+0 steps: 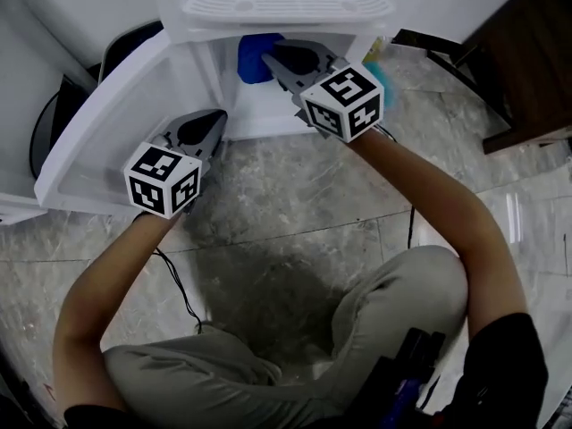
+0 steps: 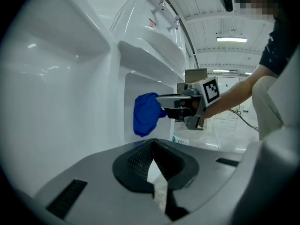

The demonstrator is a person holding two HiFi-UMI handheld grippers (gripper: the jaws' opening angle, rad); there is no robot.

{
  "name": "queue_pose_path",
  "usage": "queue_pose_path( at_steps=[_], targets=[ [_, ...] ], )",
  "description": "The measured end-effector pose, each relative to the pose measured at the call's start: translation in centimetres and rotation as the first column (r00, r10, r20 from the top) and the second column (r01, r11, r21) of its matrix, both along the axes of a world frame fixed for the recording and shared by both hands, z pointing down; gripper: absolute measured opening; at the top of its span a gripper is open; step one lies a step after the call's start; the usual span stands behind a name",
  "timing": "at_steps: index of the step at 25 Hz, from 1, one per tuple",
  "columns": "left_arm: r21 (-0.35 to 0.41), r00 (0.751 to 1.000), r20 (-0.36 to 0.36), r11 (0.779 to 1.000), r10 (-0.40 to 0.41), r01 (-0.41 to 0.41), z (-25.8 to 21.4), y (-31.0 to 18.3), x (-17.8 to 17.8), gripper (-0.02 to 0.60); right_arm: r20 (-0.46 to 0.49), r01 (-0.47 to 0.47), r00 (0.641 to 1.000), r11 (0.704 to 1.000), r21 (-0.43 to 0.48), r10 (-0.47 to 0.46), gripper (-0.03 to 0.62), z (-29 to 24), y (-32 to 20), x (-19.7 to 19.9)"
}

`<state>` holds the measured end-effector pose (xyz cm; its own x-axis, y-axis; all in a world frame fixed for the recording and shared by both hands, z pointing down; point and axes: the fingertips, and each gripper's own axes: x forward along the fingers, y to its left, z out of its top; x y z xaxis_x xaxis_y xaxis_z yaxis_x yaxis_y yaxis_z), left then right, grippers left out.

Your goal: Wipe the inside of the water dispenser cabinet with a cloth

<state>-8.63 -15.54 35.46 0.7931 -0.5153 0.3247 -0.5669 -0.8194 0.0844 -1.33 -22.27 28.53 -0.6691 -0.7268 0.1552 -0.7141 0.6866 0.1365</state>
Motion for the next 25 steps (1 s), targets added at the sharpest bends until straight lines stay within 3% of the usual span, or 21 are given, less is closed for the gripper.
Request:
queue_pose_path(
  at_steps=[5, 8, 16, 25],
  targets=[
    [0.002, 1.0, -0.011, 1.0, 0.026, -0.026, 0.1, -0.3, 2.7, 0.006, -0.073, 0.105, 0.991, 0.985, -0.14, -0.116, 0.028, 1.5, 4.1, 1.4],
    [0.035, 0.998, -0.003, 0.997, 0.07, -0.069, -0.3, -0.1, 4.9, 0.006, -0.103, 0.133, 0.983, 0.978, -0.161, -0.151, 0.029, 2.1, 6.1, 2.0],
    [0.057, 0.99, 0.045, 0.989, 0.137, -0.14, 0.4, 1.4, 7.3, 0.006, -0.062, 0.076, 0.994, 0.982, -0.17, -0.087, 0.028, 2.9, 7.2, 4.8],
    [0.06, 0.991, 0.08, 0.992, 0.108, -0.113, 0.9, 0.7, 6.1, 0.006, -0.049, 0.087, 0.994, 0.978, -0.191, -0.098, 0.028, 3.8, 7.8, 4.8]
  ],
)
